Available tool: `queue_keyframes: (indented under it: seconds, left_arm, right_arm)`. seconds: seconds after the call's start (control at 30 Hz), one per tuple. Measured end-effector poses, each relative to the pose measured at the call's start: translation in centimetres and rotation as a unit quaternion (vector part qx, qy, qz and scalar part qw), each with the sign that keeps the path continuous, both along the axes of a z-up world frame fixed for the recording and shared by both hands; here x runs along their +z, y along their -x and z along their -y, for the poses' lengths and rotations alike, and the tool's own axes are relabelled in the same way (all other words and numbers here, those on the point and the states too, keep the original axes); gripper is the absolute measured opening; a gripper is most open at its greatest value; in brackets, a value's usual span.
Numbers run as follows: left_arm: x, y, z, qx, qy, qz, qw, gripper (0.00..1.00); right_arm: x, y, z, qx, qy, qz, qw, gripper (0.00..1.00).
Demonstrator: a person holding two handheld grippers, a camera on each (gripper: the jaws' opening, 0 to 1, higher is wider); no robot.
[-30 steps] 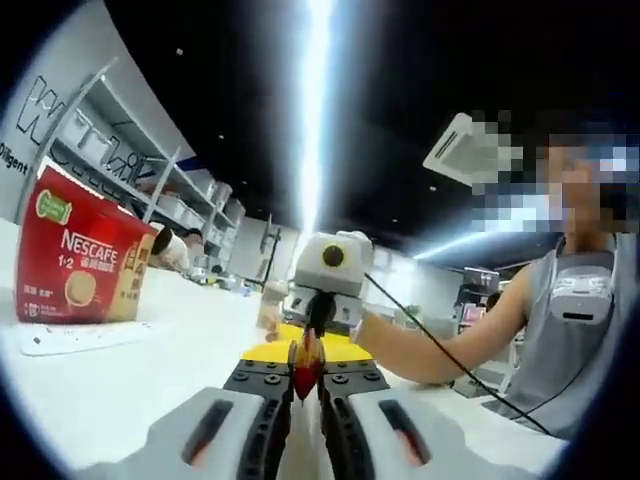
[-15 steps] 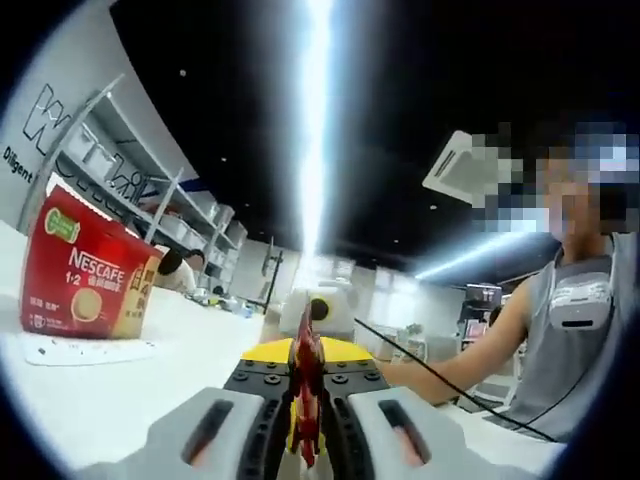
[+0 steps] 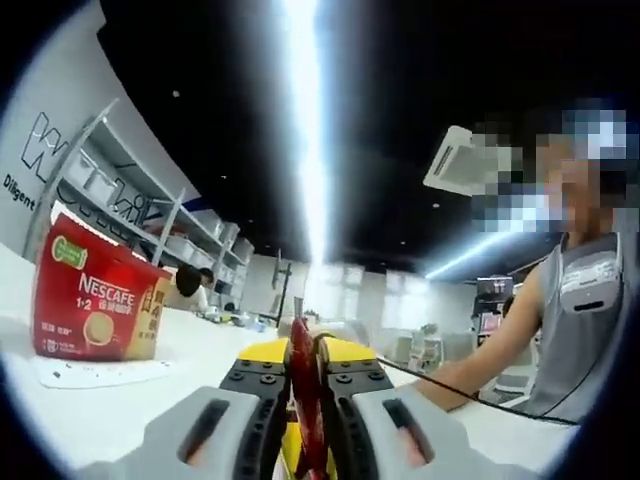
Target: Tear open the coffee pouch, take out the coffee, and pour the coffee from the pouch into the cup
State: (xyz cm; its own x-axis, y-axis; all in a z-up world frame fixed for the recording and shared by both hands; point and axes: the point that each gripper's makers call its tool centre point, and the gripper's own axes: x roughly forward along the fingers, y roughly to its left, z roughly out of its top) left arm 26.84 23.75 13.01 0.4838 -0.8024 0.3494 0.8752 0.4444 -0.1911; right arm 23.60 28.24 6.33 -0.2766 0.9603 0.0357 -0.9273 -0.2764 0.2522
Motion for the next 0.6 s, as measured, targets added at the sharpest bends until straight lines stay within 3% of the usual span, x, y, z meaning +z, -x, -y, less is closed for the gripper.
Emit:
queue_keyframes:
  seconds: [0.17, 0.6]
  left_arm:
    - [0.1, 0.0, -0.3, 0.003, 0.007, -0.003, 1.0, 0.14]
    - [-0.4, -0.1, -0.1, 0.001, -0.001, -0.021, 0.9998, 0.12]
  right_arm:
    - [1.1, -0.7, 0.6, -0.008, -0.038, -0.004, 0.9993, 0.08]
    - [1.2, -1.0, 0.4, -0.018, -0.045, 0.005, 0.9988, 0.08]
